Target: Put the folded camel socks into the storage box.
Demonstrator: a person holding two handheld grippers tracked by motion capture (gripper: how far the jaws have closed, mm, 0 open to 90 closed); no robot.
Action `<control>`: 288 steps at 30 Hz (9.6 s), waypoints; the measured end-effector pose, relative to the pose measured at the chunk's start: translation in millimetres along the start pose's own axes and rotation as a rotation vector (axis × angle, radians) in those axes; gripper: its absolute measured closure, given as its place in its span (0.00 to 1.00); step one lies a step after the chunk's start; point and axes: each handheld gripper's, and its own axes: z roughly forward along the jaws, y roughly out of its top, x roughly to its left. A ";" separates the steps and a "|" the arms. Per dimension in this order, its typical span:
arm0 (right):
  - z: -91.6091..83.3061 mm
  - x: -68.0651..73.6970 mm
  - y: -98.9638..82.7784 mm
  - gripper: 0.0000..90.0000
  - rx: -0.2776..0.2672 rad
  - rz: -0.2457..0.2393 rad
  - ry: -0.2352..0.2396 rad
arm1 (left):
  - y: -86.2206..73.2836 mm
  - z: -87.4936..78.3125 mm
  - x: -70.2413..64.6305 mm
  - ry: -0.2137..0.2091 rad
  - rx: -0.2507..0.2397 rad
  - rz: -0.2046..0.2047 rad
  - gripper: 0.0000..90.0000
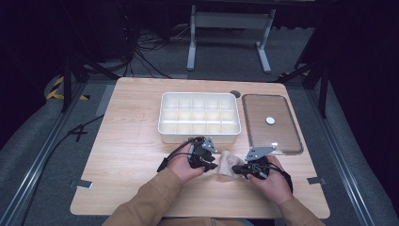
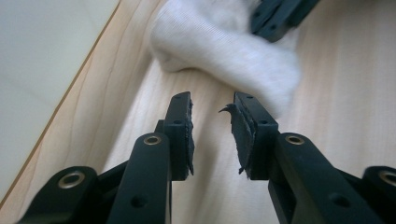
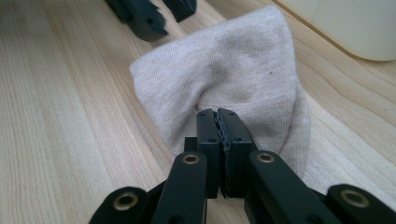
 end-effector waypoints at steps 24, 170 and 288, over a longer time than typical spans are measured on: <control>-0.2 -0.1 -3.0 0.98 -0.021 0.021 0.002 | 20.0 11.7 -9.6 -0.006 -0.055 0.114 0.71; -14.2 -3.4 8.0 0.85 0.022 0.086 -0.096 | 20.8 27.9 -38.4 -0.076 -0.007 0.094 0.53; -80.6 -56.5 110.1 0.88 0.248 0.198 -0.026 | -64.5 -92.1 23.3 0.207 -0.122 -0.177 0.52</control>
